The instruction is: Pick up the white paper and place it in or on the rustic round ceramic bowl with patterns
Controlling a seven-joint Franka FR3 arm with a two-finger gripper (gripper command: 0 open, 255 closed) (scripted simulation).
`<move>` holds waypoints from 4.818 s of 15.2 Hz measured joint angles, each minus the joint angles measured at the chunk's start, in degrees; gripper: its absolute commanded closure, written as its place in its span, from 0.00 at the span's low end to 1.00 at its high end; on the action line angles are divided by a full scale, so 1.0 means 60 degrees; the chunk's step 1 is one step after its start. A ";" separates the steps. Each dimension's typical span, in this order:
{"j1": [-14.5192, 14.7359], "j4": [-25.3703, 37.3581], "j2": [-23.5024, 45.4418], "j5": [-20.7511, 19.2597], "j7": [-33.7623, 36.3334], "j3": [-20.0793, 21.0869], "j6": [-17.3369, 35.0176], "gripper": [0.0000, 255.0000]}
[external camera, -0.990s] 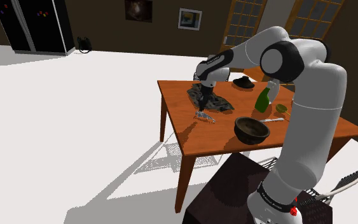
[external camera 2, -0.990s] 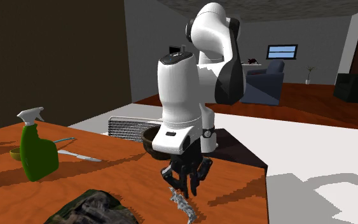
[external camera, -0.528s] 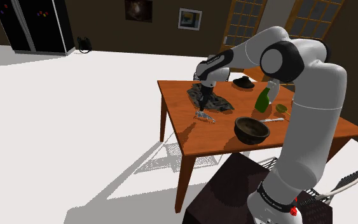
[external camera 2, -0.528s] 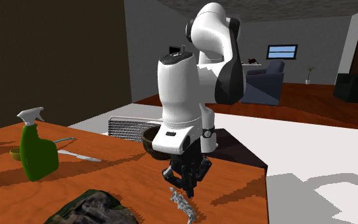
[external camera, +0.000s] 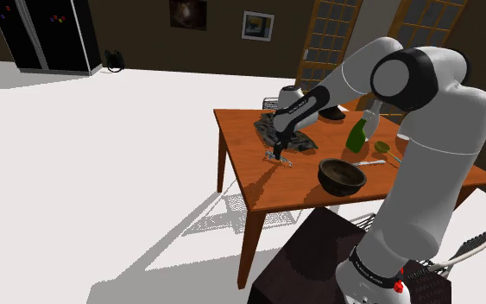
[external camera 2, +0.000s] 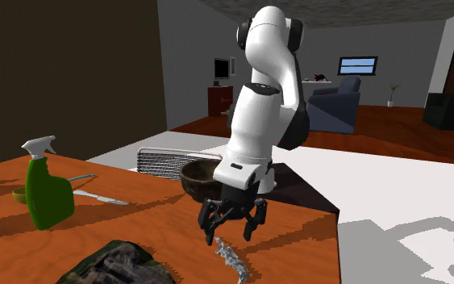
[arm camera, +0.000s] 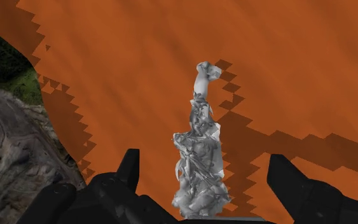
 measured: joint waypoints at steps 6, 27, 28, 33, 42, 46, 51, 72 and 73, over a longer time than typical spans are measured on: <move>-0.0149 -0.0106 0.0586 0.0199 -0.0160 0.0047 0.0710 0.00; -0.0081 -0.0020 0.0189 0.0016 -0.0105 -0.0030 0.0264 1.00; -0.0078 0.0017 0.0109 -0.0015 -0.0113 -0.0047 0.0156 1.00; 0.0003 0.0155 -0.0386 -0.0240 -0.0030 -0.0103 -0.0444 1.00; 0.0100 0.0603 -0.1166 -0.0531 0.0041 -0.0115 -0.1615 1.00; 0.0131 0.0850 -0.1444 -0.0613 0.0043 -0.0098 -0.2120 1.00; 0.0166 0.1210 -0.1766 -0.0696 0.0032 -0.0063 -0.2779 1.00; -0.1720 -0.3268 -0.8195 -0.3464 -0.0110 0.0042 -0.4386 1.00; -0.1911 -0.3542 -0.8679 -0.3571 -0.0179 0.0098 -0.4597 1.00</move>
